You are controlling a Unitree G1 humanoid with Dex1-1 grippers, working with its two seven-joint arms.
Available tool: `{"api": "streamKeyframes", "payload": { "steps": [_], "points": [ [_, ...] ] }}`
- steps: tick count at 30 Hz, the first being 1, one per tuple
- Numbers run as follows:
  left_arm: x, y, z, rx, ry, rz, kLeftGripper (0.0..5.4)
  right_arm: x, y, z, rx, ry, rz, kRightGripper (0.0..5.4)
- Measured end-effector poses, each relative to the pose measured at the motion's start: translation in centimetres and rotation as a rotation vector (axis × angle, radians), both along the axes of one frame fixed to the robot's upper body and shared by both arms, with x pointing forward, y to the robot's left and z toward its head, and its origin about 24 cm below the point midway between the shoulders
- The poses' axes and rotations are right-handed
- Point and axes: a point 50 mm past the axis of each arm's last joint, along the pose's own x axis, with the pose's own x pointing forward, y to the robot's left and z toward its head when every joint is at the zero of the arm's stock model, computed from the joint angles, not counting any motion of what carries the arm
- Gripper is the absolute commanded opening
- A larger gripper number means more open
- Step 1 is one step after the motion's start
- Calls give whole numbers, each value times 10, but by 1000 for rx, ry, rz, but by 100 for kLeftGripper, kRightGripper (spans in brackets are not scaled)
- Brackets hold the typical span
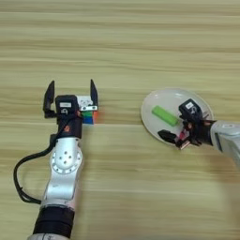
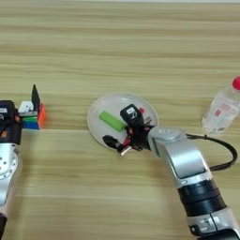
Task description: Move the objects on the table
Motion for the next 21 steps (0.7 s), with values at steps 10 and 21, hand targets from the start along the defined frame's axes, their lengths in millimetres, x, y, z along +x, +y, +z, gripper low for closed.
{"api": "streamKeyframes", "payload": {
  "steps": [10,21],
  "points": [
    [0,-1,-2,3,8,1,539,-18,2,2,14,39,35,540],
    [1,-2,-4,5,16,-1,539,-12,-4,-4,-51,-113,13,540]
  ]
}}
